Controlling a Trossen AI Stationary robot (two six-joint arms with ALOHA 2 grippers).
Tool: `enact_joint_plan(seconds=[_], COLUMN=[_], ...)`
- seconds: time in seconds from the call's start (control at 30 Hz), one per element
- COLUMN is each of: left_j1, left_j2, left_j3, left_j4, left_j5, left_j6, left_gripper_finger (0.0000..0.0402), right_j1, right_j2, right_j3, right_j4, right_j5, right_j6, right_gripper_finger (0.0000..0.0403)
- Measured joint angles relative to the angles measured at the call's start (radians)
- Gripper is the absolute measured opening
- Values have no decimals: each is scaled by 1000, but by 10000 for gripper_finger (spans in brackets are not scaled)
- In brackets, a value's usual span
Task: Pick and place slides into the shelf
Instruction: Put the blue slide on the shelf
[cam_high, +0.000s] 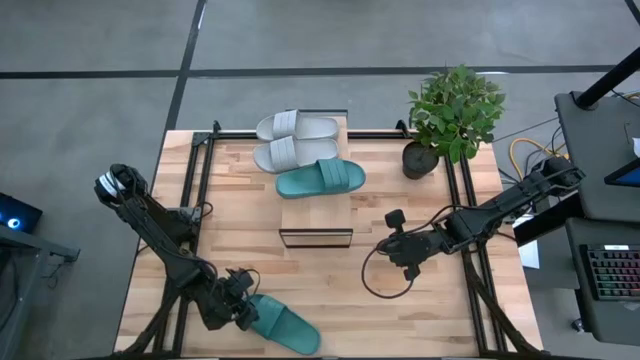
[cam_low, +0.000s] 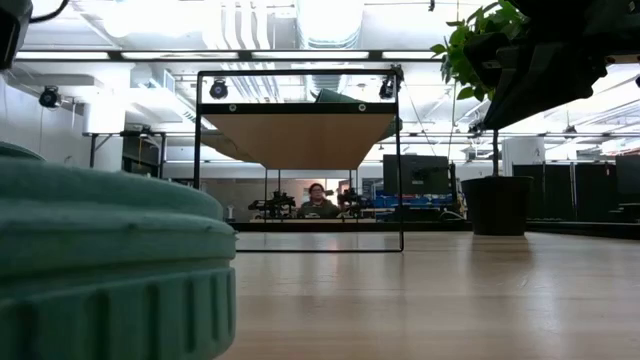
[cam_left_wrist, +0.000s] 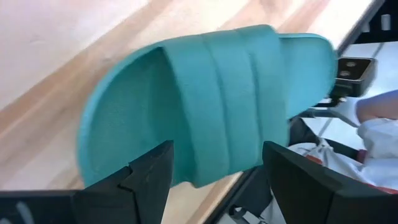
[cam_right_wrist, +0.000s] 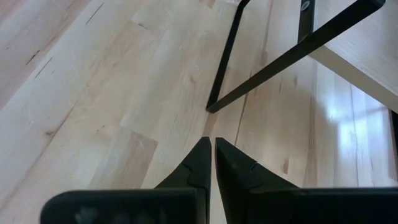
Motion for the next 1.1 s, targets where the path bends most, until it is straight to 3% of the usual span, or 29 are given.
enact_joint_plan(seconds=[0.57,0.83,1.1], left_j1=[0,0,0], left_j2=[65,142,164], left_j3=[-7,-7,-7], left_j4=[26,253,270], left_j5=[-50,-46,-52], left_j6=[3,79,96], left_gripper_finger=[231,231,231], right_j1=[0,0,0], right_j2=[0,0,0], right_j3=[0,0,0], right_j4=[-4,-8,-7], right_j5=[0,0,0], right_j6=[18,18,26], right_gripper_finger=[13,13,13])
